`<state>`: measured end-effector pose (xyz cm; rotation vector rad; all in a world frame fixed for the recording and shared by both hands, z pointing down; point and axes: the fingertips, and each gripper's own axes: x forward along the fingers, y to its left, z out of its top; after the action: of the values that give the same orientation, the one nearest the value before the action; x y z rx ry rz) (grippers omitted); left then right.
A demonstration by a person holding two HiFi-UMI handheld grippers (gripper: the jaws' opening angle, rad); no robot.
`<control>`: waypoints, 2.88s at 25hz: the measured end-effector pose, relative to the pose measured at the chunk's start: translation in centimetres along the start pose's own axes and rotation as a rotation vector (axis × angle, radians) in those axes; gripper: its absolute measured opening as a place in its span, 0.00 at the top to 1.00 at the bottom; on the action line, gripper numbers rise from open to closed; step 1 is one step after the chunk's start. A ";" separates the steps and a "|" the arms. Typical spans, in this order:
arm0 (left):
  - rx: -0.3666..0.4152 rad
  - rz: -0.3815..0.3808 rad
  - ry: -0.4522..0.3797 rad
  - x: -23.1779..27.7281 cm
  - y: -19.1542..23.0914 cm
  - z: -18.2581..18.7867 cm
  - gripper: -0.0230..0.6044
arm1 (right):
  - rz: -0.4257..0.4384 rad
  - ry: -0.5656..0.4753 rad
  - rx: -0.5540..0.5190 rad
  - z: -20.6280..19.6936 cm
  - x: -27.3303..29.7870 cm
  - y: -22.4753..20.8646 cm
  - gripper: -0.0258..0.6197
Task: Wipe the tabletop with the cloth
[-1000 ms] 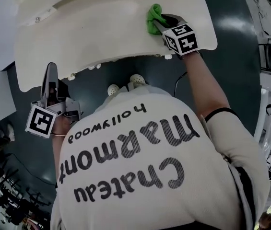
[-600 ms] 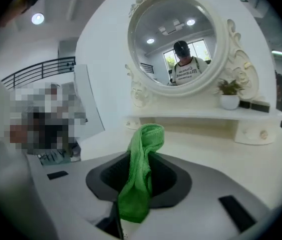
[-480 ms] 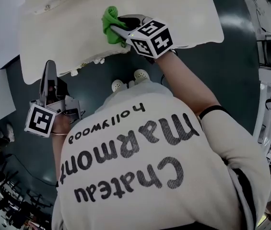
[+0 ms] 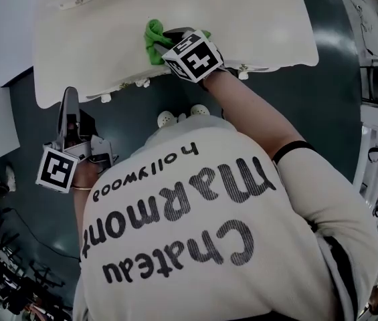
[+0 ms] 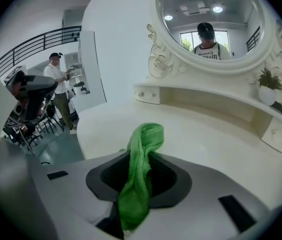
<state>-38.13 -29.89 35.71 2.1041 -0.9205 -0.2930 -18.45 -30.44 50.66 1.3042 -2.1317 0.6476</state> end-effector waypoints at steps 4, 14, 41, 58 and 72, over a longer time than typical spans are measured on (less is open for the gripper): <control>0.008 -0.013 0.011 1.1 -1.0 -0.4 0.95 | 0.010 0.002 0.012 0.0 -0.3 -0.6 0.78; 0.008 -0.020 0.038 3.2 -4.7 -4.5 0.95 | 0.005 0.019 0.104 -2.9 -3.7 -4.9 0.79; 0.021 -0.045 0.096 4.1 -9.2 -10.0 0.95 | -0.160 -0.018 0.225 -9.3 -11.0 -13.8 0.79; -0.003 -0.061 0.090 2.8 -9.7 -10.1 0.95 | -0.254 -0.039 0.292 -11.0 -14.7 -16.0 0.79; -0.043 -0.029 0.039 1.5 -8.0 -10.1 0.95 | -0.147 -0.178 0.396 -7.6 -15.2 -14.5 0.78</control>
<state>-28.07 -21.79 36.44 2.0780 -0.8540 -0.2841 1.94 -21.86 47.65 1.7698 -2.0857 0.9564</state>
